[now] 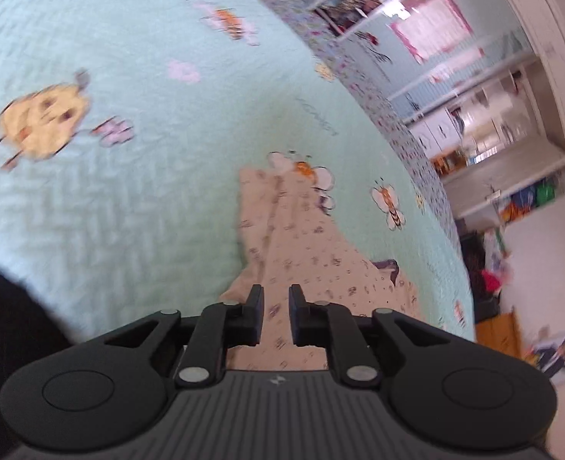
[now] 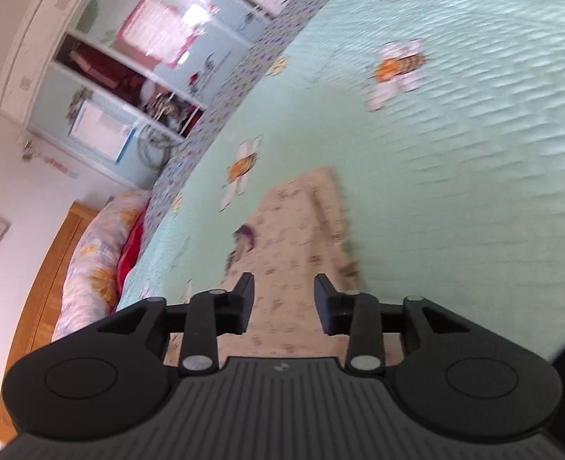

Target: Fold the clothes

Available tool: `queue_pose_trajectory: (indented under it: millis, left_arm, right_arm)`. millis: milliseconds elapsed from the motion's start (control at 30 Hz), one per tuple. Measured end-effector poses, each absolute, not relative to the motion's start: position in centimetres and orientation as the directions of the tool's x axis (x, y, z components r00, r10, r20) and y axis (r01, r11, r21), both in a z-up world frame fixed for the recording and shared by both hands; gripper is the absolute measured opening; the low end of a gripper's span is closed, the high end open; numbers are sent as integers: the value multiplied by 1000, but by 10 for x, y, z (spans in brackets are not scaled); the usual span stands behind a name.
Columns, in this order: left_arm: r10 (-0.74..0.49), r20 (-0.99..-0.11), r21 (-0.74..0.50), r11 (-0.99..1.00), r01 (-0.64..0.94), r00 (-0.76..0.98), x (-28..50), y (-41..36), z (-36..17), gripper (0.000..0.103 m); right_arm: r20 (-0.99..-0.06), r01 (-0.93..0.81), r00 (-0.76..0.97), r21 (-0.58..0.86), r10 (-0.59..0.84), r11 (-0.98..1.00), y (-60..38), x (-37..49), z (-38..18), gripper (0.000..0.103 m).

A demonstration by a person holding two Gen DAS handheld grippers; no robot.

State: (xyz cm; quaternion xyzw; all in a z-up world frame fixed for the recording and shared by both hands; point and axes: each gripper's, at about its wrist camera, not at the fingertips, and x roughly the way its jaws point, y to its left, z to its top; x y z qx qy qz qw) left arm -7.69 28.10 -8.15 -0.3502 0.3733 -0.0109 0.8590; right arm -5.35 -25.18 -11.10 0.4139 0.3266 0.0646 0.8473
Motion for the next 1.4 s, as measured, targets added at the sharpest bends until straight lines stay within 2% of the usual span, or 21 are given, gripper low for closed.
queue_pose_trajectory:
  millis: [67, 100, 167, 333, 400, 433, 467, 500, 567, 600, 667, 700, 733, 867, 1000, 1033, 1100, 1133, 1167, 1267, 1400]
  left_arm:
    - [-257, -662, -516, 838, -179, 704, -46, 251, -74, 49]
    - [-242, -675, -470, 869, -153, 697, -29, 236, -74, 53]
    - [-216, -698, -386, 917, -104, 683, 5, 209, -77, 55]
    - [-210, -744, -307, 951, -46, 635, 90, 180, -114, 55]
    - [-141, -772, -246, 965, -87, 619, 116, 187, -135, 52]
    - [-83, -786, -195, 973, -119, 613, 126, 193, -144, 46]
    - [-72, -788, -212, 964, -160, 611, 126, 208, -150, 26]
    - [-73, -788, -244, 948, -203, 611, 125, 226, -155, 15]
    - [-83, -786, -306, 913, -269, 613, 119, 257, -160, 4]
    - [-94, -783, -335, 897, -290, 615, 114, 270, -159, 4]
    - [-19, -780, -293, 894, -339, 625, 101, 282, -153, 10]
    - [-22, -769, -310, 887, -343, 639, 94, 286, -149, 12]
    - [-35, -755, -337, 877, -341, 654, 87, 289, -145, 20]
    - [-102, -698, -390, 884, -257, 709, 71, 271, -126, 36]
    - [-121, -705, -331, 927, -174, 699, 69, 233, -119, 42]
    - [-127, -712, -328, 929, -168, 691, 69, 227, -121, 42]
    - [-140, -722, -331, 930, -162, 677, 68, 221, -127, 42]
    - [-145, -724, -335, 929, -161, 674, 68, 220, -129, 42]
    - [-145, -728, -333, 929, -161, 670, 70, 220, -131, 42]
    - [-138, -738, -324, 931, -167, 661, 76, 222, -136, 42]
    - [-126, -735, -316, 933, -172, 667, 87, 228, -141, 42]
  right_arm:
    - [-505, 109, 765, 712, 399, 693, -227, -33, -108, 43]
    - [-520, 90, 757, 681, 394, 727, -214, -22, -106, 45]
    - [-554, 64, 737, 627, 387, 776, -193, 3, -109, 49]
    - [-595, 54, 700, 596, 395, 802, -170, 60, -127, 49]
    - [-612, 54, 687, 582, 393, 811, -168, 81, -136, 49]
    - [-624, 50, 675, 571, 393, 820, -168, 92, -141, 52]
    - [-649, 44, 655, 543, 386, 838, -170, 102, -148, 55]
    - [-673, 55, 651, 503, 352, 862, -176, 109, -154, 55]
    - [-681, 92, 674, 461, 285, 883, -196, 114, -159, 53]
    - [-664, 119, 702, 463, 255, 878, -209, 112, -158, 53]
    - [-597, 123, 758, 527, 263, 841, -229, 98, -151, 54]
    - [-567, 116, 777, 556, 274, 823, -236, 91, -147, 54]
    - [-553, 98, 781, 568, 290, 817, -238, 86, -145, 54]
    - [-592, 79, 751, 518, 291, 852, -227, 82, -147, 56]
    - [-636, 103, 727, 477, 261, 873, -217, 97, -159, 56]
    - [-640, 108, 724, 473, 257, 875, -215, 101, -161, 55]
    - [-646, 84, 721, 442, 252, 893, -210, 104, -159, 37]
    - [-649, 72, 719, 426, 249, 902, -208, 106, -158, 12]
    - [-651, 59, 718, 410, 247, 910, -206, 107, -157, 7]
    - [-659, 21, 713, 360, 239, 933, -199, 111, -153, 6]
    - [-587, -7, 773, 371, 240, 928, -204, 115, -131, 6]
